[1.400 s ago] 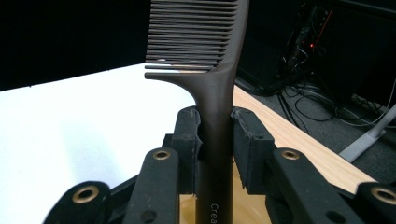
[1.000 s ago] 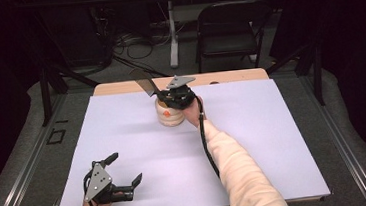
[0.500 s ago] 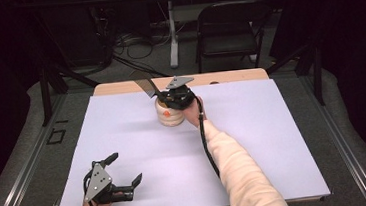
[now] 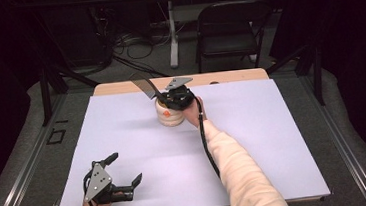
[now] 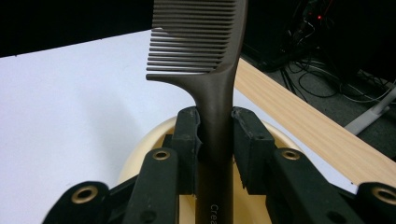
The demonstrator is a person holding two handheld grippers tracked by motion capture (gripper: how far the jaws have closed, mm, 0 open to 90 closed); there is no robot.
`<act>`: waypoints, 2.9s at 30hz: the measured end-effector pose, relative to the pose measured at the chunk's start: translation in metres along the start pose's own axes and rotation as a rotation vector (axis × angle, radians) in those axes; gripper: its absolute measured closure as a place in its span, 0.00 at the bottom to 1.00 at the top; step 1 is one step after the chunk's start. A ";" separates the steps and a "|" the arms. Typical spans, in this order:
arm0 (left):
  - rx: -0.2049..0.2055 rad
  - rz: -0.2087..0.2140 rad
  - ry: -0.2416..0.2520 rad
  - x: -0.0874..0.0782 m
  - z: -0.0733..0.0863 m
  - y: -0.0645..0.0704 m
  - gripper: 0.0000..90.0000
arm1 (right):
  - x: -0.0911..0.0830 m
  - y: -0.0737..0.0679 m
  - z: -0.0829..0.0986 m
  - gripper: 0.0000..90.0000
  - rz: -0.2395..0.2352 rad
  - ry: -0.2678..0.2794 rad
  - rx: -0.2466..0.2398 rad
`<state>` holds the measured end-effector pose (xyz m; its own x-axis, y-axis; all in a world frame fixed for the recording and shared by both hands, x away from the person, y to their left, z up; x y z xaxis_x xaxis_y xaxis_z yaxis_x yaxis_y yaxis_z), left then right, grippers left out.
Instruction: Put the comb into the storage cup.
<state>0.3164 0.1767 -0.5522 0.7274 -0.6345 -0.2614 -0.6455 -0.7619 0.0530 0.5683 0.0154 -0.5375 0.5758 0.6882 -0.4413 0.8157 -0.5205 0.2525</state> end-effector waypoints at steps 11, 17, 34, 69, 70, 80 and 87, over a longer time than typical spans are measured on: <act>-0.001 0.000 0.000 0.000 0.000 0.000 0.00 | 0.000 0.001 0.003 0.76 0.002 -0.029 0.008; 0.001 0.000 0.000 0.000 0.000 0.000 0.00 | -0.002 0.002 0.002 0.61 0.005 -0.041 0.011; -0.004 0.000 0.001 0.000 0.000 0.000 0.00 | -0.026 0.003 -0.007 0.33 -0.022 -0.078 0.032; 0.001 0.002 -0.004 0.001 0.001 0.000 0.00 | -0.099 -0.023 0.020 0.00 -0.187 -0.190 0.052; 0.003 0.001 -0.007 0.001 0.001 0.000 0.00 | -0.102 -0.024 0.022 0.00 -0.190 -0.195 0.054; 0.002 -0.001 -0.008 0.001 0.002 0.000 0.00 | -0.123 -0.032 0.032 0.00 -0.202 -0.211 0.050; 0.000 -0.001 -0.010 0.001 0.002 0.000 0.00 | -0.137 -0.034 0.041 0.00 -0.205 -0.219 0.058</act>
<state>0.3169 0.1761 -0.5545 0.7257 -0.6323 -0.2711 -0.6447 -0.7626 0.0527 0.4589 -0.0819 -0.5208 0.3687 0.6595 -0.6550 0.9053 -0.4146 0.0921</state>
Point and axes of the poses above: each handheld gripper's, and its own axes: x roughly forward along the jaws, z roughly out of its underside, y roughly to its right, the point moved 8 cm from there along x, roughly forward along the jaws, and after that the axes turned 11 degrees about -x, right-handed, at the moved point
